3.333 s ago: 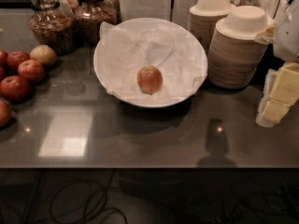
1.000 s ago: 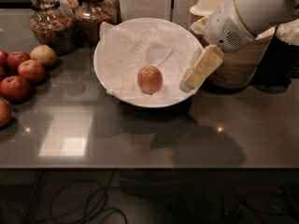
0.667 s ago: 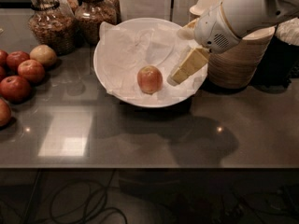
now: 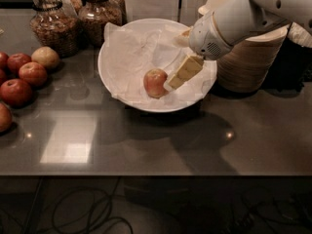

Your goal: Pick apple from white bowl

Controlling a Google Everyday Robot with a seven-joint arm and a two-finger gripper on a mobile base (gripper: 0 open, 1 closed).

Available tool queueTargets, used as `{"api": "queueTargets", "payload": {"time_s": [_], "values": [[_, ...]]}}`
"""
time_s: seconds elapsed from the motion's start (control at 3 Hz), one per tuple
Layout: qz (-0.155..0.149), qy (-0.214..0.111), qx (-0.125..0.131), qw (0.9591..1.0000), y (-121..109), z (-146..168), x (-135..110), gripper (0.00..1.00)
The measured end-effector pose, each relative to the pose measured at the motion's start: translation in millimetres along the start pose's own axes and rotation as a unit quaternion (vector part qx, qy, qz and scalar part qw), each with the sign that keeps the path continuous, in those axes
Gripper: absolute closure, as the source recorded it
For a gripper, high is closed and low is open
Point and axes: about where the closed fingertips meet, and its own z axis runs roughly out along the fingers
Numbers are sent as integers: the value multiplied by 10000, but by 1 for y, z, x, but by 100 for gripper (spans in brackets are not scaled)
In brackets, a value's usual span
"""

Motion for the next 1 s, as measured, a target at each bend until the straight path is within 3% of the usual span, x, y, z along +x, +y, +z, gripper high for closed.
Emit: {"api": "queueTargets", "payload": {"time_s": [1.0], "values": [[-180, 66, -302, 9994, -4, 45, 5, 23]]}}
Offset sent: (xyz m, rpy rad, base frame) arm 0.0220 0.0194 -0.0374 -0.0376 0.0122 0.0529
